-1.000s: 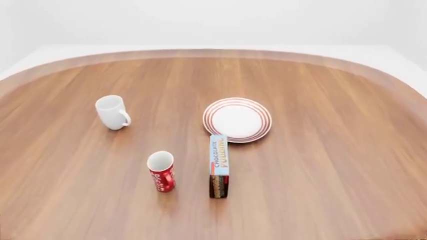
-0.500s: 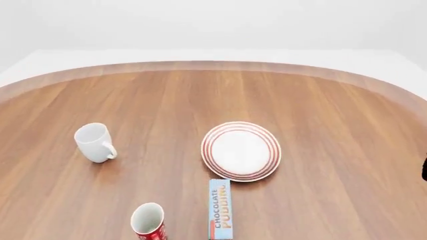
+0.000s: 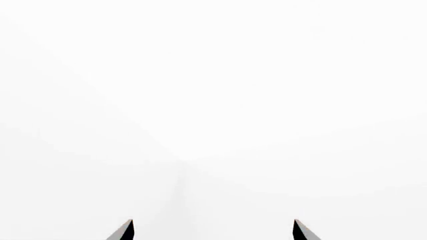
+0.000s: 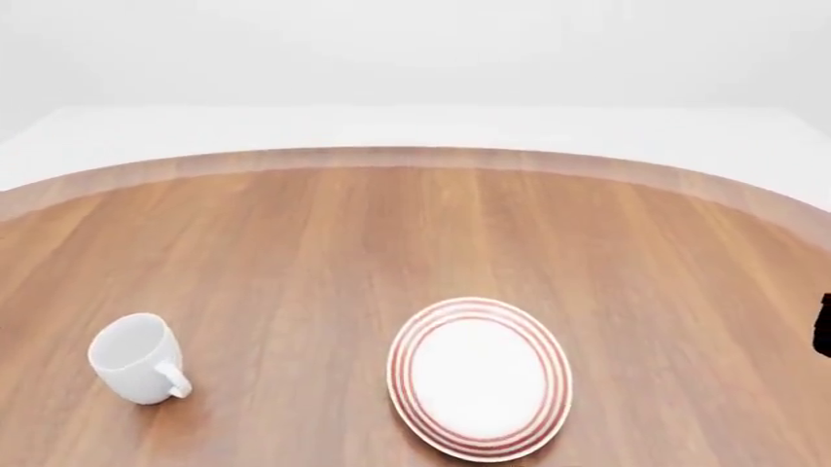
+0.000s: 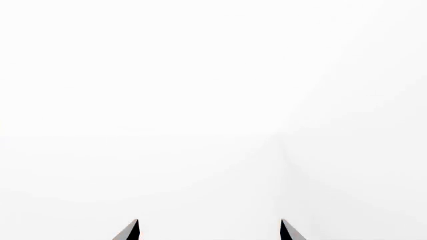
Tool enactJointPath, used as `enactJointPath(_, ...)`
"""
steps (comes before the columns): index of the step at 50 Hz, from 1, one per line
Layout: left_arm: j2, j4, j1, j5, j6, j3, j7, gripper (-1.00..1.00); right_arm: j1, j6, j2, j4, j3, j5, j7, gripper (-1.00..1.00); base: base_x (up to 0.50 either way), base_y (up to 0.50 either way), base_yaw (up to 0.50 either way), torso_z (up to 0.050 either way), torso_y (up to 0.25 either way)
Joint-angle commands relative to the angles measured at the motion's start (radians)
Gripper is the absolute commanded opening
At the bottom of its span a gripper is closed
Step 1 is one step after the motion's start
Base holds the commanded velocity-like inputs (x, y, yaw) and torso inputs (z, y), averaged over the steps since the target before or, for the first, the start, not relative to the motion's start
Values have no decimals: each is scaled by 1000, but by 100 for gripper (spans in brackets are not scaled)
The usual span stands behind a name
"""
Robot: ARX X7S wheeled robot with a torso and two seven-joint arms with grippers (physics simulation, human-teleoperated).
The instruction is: Pick up the white mug and put it on the plate, and put the chocolate pudding to the right of the plate.
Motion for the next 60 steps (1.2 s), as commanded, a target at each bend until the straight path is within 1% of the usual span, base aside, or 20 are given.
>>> enactJointPath(1, -2, 1, 2, 1, 1, 2, -5, 100, -5, -4, 6, -1, -5, 0, 3, 100, 500, 2, 0, 0, 0)
enactJointPath(14, -1, -10, 7, 5, 12, 8, -7, 100, -21, -23, 20, -2, -20, -4, -15, 100, 500, 8, 0, 0, 0)
enactJointPath(18, -3, -10, 6, 5, 10, 10, -9, 100, -33, -75, 5, 8, -18, -25, -24, 100, 488, 15, 0, 0, 0)
enactJointPath(19, -3, -10, 6, 5, 9, 11, -9, 100, -34, -101, -1, 14, -15, -33, -28, 100, 0, 0, 0, 0, 0)
enactJointPath(23, -4, -11, 5, 6, 9, 15, -9, 100, -25, -80, 6, 11, -30, -74, -23, 100, 0, 0, 0, 0, 0)
enactJointPath(26, -5, -12, 5, 6, 9, 16, -10, 100, -31, -106, 0, 14, -34, -94, -27, 100, 18, 497, 0, 0, 0)
enactJointPath(37, -8, -16, 9, 5, 10, 21, -10, 100, -36, -114, 0, 16, -38, -102, -21, 100, 82, 502, 0, 0, 0)
enactJointPath(41, -10, -23, 0, 31, -32, 38, -17, 100, -34, -113, -4, 20, -28, -96, -9, 100, 26, 30, 0, 0, 0)
enactJointPath(43, -15, -23, 4, 1, -31, 43, -8, 100, -33, -111, -4, 21, -29, -101, -7, 100, 0, 0, 0, 0, 0)
enactJointPath(45, -20, -23, 1, 3, -54, 52, -7, 100, -33, -105, -4, 21, -32, -110, -4, 100, 0, 0, 0, 0, 0)
enactJointPath(48, -22, -21, 8, -11, -37, 49, -1, 100, -30, -91, 2, 18, -37, -116, -3, 100, 0, 0, 0, 0, 0)
enactJointPath(51, -24, -23, 3, 67, -66, 62, -13, 100, -34, -94, 4, 19, -45, -122, -7, 100, 0, 0, 0, 0, 0)
enactJointPath(60, -24, -17, 3, 82, -72, 71, -17, 100, -36, -89, 13, 21, -54, -122, -8, 100, 0, 0, 0, 0, -250)
